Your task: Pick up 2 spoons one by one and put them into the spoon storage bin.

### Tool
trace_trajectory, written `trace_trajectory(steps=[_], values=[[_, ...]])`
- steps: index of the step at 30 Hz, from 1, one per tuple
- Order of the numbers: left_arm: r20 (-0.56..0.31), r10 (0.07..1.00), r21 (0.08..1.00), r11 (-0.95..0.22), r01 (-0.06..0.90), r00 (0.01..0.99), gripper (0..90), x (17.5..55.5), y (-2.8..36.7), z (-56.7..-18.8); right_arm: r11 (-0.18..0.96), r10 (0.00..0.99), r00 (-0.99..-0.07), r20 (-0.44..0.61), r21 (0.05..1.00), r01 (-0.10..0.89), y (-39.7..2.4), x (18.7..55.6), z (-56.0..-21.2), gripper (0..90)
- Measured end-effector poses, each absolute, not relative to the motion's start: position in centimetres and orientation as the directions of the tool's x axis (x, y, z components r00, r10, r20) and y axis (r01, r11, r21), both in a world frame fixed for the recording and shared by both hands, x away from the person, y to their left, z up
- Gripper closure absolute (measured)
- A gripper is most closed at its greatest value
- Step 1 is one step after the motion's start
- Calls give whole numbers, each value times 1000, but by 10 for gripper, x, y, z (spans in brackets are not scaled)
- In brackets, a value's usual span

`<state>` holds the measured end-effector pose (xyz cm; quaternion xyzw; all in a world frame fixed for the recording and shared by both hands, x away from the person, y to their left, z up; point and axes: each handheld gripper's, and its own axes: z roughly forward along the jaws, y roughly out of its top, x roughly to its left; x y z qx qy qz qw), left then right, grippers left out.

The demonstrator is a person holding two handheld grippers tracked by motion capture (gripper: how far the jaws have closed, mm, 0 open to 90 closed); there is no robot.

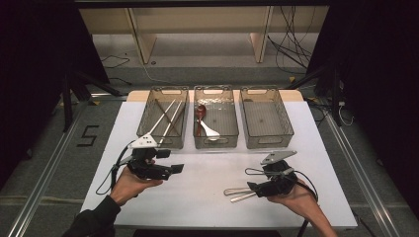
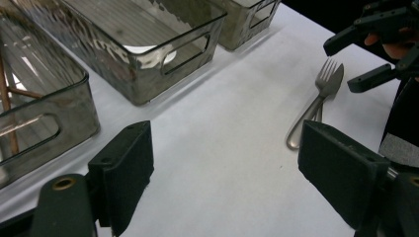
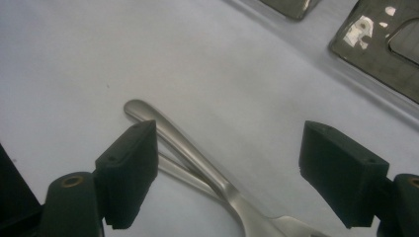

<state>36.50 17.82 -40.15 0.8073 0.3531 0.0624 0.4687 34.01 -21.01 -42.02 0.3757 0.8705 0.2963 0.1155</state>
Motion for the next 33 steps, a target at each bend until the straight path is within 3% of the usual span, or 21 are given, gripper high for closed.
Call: trace_trajectory(steps=[33], values=[[-197,653,828,-288,481,731,187,340,206,-404,727,609,-793,2,399,559,-201,359,-443,296]])
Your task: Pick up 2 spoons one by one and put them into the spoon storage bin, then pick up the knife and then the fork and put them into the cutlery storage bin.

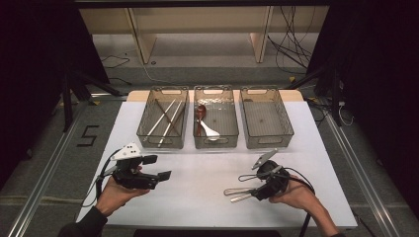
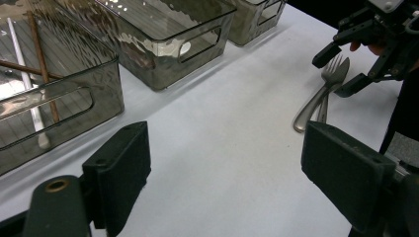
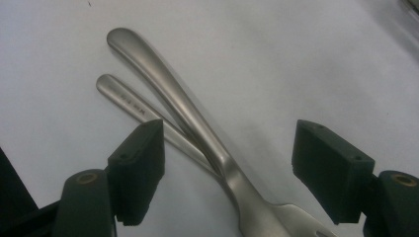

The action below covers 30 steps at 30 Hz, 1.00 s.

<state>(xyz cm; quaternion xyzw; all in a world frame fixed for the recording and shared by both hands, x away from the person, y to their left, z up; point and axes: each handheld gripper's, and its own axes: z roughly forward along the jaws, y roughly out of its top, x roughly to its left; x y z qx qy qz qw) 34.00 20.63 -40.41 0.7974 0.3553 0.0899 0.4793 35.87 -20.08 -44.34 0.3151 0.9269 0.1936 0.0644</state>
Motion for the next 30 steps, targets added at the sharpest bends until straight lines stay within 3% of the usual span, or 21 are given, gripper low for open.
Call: trace_trajectory(steps=[15,30], values=[[-197,647,828,-293,479,737,187,340,205,-404,811,531,-847,-19,300,502,-194,360,-453,383],[-190,644,827,-302,474,741,188,339,202,-404,853,474,-879,-42,269,447,-191,357,-457,568]])
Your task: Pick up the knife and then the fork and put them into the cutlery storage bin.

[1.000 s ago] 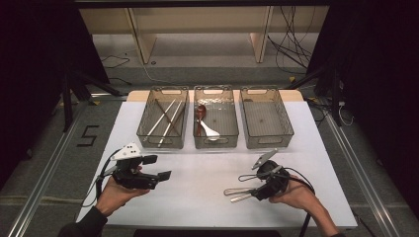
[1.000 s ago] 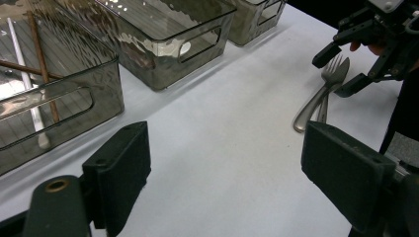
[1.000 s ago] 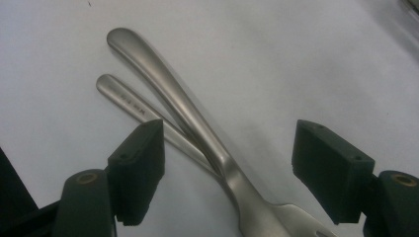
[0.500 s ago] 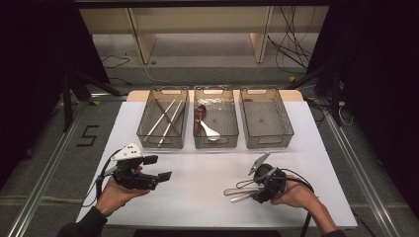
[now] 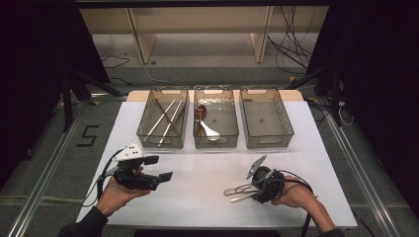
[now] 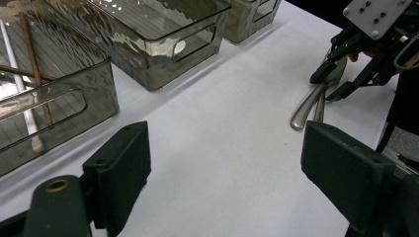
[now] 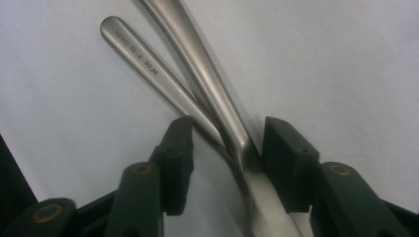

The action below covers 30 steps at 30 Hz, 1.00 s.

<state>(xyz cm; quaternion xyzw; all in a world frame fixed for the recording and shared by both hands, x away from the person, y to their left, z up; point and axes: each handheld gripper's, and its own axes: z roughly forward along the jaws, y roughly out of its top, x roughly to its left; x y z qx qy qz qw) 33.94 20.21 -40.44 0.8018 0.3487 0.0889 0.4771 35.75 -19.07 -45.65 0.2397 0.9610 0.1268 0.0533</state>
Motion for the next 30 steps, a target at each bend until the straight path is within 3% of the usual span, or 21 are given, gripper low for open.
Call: trace_trajectory(steps=[4,14,18,30], values=[[-184,643,823,-313,474,744,189,339,202,-405,859,466,-883,-46,263,439,-192,356,-455,641],[-179,646,824,-314,473,742,191,338,202,-405,892,416,-902,-116,245,379,-187,351,-452,719],[-181,646,821,-315,475,741,191,338,203,-406,906,395,-906,-155,229,356,-183,348,-451,799],[-180,646,817,-322,478,742,192,338,201,-406,872,458,-886,-76,235,430,-186,357,-449,802]])
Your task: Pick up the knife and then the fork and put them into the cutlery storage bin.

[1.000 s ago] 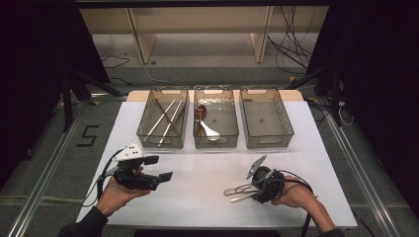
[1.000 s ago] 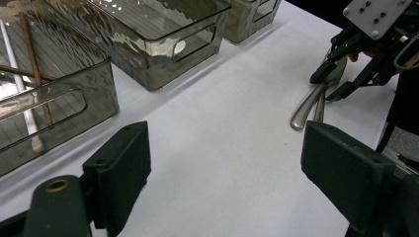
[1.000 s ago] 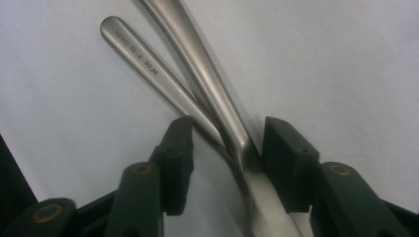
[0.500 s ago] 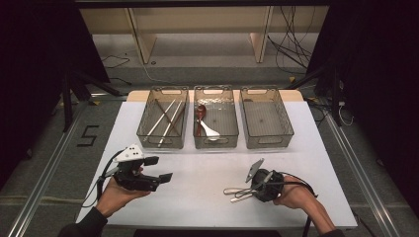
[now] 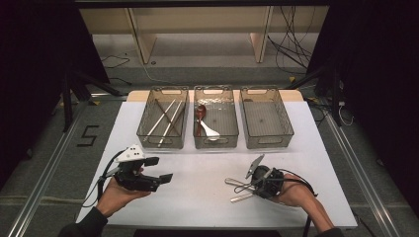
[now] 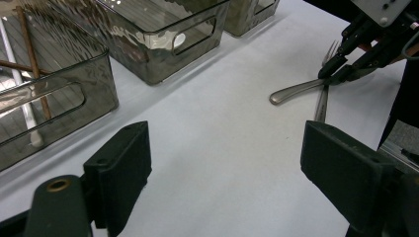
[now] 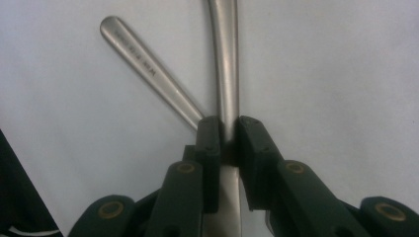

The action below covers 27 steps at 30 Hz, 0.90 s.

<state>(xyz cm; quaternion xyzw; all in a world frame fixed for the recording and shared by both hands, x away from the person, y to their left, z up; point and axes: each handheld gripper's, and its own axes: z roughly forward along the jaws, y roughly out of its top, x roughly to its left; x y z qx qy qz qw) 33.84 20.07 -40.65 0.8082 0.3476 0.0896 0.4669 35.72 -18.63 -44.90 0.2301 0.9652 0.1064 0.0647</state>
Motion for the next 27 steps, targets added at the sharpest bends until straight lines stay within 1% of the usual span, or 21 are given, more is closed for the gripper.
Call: trace_trajectory(steps=[3,6,19,27], values=[[-176,643,815,-330,476,746,192,339,200,-407,852,490,-868,-80,253,458,-185,361,-448,802],[-175,641,815,-332,475,748,192,339,200,-407,837,522,-849,-85,244,490,-184,366,-450,802],[-174,640,815,-332,474,748,193,339,200,-407,798,585,-810,-43,206,566,-181,376,-455,782],[-174,640,815,-333,475,748,195,339,200,-407,803,579,-814,-37,200,562,-180,377,-455,804]])
